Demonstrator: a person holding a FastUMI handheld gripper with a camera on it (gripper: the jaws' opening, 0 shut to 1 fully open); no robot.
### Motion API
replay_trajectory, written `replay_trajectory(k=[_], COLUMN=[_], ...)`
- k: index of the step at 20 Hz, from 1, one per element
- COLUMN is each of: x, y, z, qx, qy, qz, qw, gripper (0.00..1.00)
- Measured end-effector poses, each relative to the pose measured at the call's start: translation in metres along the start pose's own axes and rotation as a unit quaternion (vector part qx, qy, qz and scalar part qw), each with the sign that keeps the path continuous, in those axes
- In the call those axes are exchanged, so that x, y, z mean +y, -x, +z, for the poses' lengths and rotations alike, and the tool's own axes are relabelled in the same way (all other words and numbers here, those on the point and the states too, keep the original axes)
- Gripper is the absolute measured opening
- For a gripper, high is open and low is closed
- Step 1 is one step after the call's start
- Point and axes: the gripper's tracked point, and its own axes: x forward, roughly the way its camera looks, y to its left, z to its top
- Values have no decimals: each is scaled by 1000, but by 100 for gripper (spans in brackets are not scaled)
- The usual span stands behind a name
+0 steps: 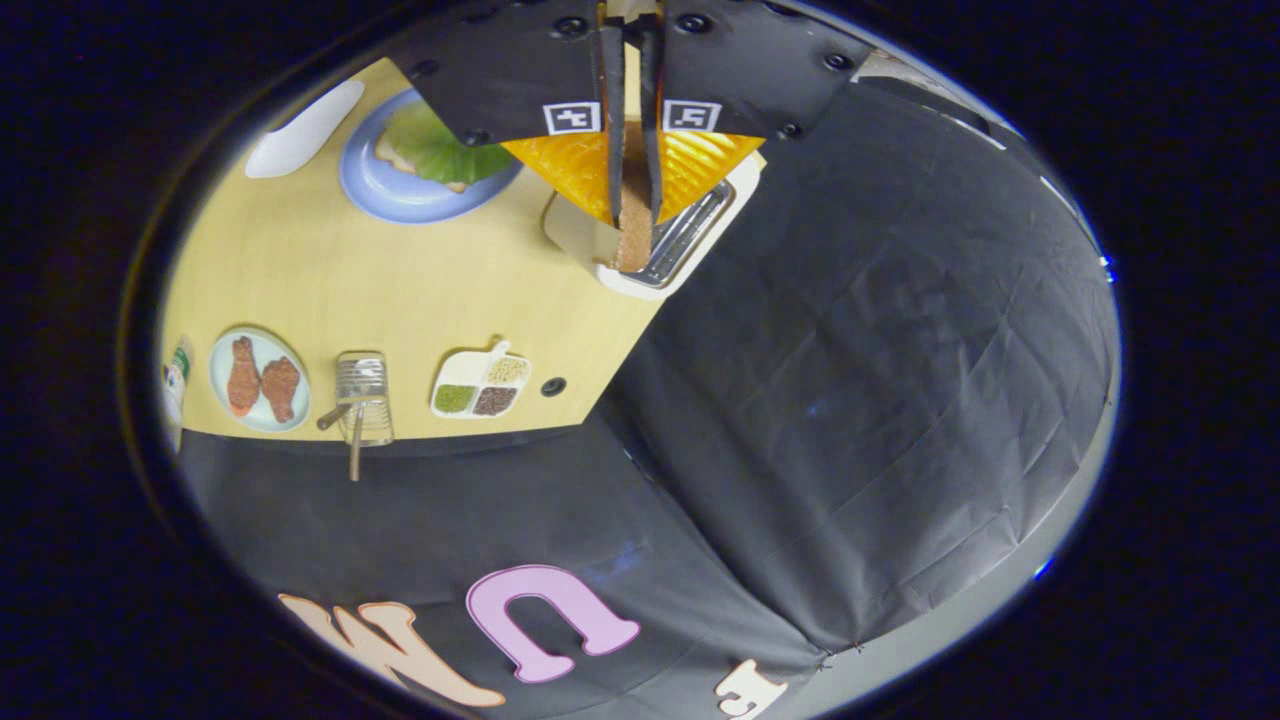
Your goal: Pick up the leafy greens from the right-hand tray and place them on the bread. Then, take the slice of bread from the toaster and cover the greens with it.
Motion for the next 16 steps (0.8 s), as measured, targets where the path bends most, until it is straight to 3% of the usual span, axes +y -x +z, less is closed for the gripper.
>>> replay_trajectory(k=[16], x=[-102], y=[0], z=[-51], qx=[34], qy=[-76], qz=[-30], qw=[996], gripper=[9])
